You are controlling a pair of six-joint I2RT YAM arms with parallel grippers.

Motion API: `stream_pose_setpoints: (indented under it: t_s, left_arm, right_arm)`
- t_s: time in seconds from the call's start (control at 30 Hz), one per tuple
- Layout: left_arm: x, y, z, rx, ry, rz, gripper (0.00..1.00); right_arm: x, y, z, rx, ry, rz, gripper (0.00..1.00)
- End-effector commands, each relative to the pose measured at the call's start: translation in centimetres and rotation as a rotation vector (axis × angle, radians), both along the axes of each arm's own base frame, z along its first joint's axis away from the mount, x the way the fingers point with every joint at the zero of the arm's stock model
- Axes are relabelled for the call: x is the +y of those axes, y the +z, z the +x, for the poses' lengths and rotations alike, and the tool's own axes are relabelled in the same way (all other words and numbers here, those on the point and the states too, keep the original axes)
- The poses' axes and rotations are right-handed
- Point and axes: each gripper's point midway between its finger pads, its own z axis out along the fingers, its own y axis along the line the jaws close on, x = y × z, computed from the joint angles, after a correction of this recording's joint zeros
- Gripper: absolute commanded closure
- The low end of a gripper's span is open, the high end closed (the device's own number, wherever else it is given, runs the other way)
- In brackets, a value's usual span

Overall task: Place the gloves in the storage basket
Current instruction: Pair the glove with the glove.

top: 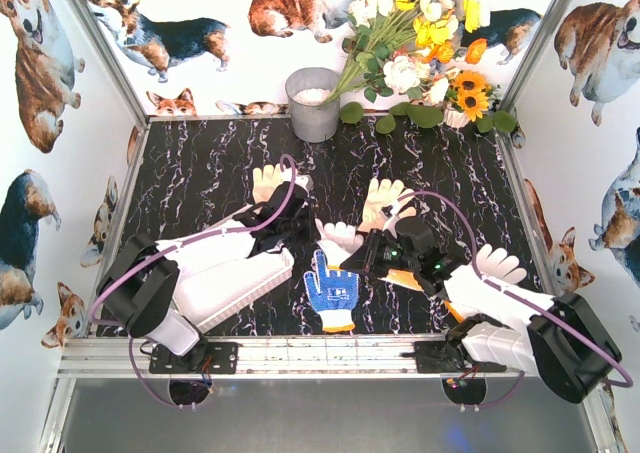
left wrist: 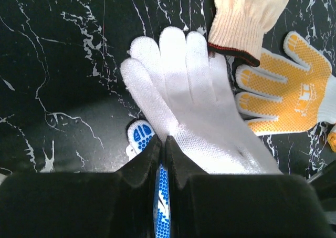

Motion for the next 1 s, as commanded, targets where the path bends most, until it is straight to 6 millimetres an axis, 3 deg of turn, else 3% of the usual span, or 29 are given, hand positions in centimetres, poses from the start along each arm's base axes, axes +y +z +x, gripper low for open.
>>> stream_pose_setpoints:
  t_s: [0.0, 0.27, 0.97]
  left_arm:
    - [0.9, 0.4, -0.1, -0.018, 0.013, 0.036, 1.0]
    - [0.1, 1.6, -1.7, -0.023, -0.04, 0.039, 0.99]
    - [-0.1, 1.9, -5.1, -0.034, -0.06, 0.14, 1.0]
  right_arm:
    - [0.2, 1.4, -0.9, -0.018, 0.012, 0.042, 1.0]
    - [0.0, 1.0, -2.5, 0.02, 0.046, 0.042, 1.0]
    - [0.1, -0.7, -5.1, 0.084, 0.101, 0.022, 1.0]
